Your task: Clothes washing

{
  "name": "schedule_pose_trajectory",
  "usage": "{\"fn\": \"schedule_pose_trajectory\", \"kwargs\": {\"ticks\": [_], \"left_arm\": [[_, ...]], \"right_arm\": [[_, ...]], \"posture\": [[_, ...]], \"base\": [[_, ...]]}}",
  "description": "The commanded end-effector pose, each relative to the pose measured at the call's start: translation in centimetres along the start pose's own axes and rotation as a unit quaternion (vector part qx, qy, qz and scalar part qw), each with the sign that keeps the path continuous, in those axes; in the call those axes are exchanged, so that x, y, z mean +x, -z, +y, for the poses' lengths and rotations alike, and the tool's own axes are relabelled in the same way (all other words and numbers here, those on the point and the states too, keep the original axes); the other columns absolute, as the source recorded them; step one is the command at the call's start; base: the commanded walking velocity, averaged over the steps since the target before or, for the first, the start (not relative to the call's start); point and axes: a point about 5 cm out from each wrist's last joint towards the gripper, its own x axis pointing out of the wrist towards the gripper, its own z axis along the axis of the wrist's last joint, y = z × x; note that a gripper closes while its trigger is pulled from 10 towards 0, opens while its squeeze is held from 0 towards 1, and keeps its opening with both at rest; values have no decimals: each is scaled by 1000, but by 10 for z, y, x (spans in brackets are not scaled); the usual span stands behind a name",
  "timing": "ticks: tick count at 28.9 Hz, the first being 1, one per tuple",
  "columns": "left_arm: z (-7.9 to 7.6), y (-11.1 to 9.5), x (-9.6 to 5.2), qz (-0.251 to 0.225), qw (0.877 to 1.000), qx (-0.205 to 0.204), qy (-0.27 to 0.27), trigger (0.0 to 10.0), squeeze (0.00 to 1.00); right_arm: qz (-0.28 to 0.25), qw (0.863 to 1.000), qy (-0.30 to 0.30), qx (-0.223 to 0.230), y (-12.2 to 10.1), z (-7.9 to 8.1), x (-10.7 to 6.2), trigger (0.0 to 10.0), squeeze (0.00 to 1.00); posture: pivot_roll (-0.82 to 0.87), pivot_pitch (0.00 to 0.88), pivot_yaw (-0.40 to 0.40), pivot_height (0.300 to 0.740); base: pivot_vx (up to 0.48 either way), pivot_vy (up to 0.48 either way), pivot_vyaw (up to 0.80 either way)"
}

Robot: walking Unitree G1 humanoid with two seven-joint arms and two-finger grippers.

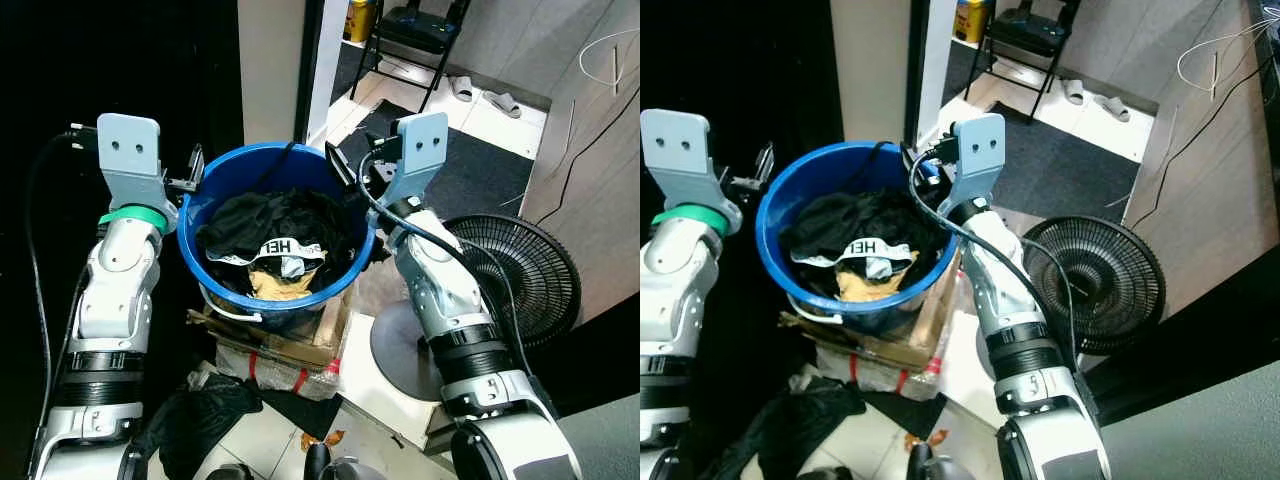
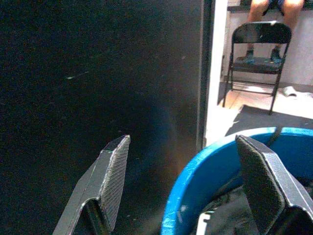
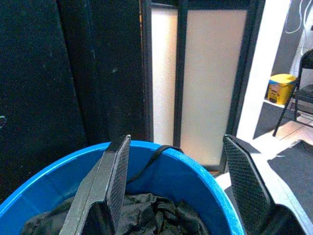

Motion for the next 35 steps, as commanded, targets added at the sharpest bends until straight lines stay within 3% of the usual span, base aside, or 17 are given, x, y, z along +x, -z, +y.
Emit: {"fn": "schedule_pose_trajectory", "kwargs": {"ticks": [1,6,13,35], "left_arm": [[-4,-3,0,-4,1000,-9,8,10000,0],[-3,-4,0,-7,1000,-10,7,10000,0],[-2,-8,-1,-16,1000,-4,3,10000,0],[-4,-7,-3,-16,1000,-12,7,10000,0]], "right_arm": [[-1,1000,1,-3,1,-2,-2,10000,0],[-1,1000,1,-4,2,-3,-2,10000,0],[-1,1000,-1,-3,1,-2,0,10000,0],[2,1000,-2,-11,3,-3,-3,10000,0]], "posture": [[84,70,-52,740],[87,67,-55,740],[89,71,-57,740],[80,82,-59,740]], "base": [[0,0,0],[0,0,0],[0,413,0],[0,0,0]]}}
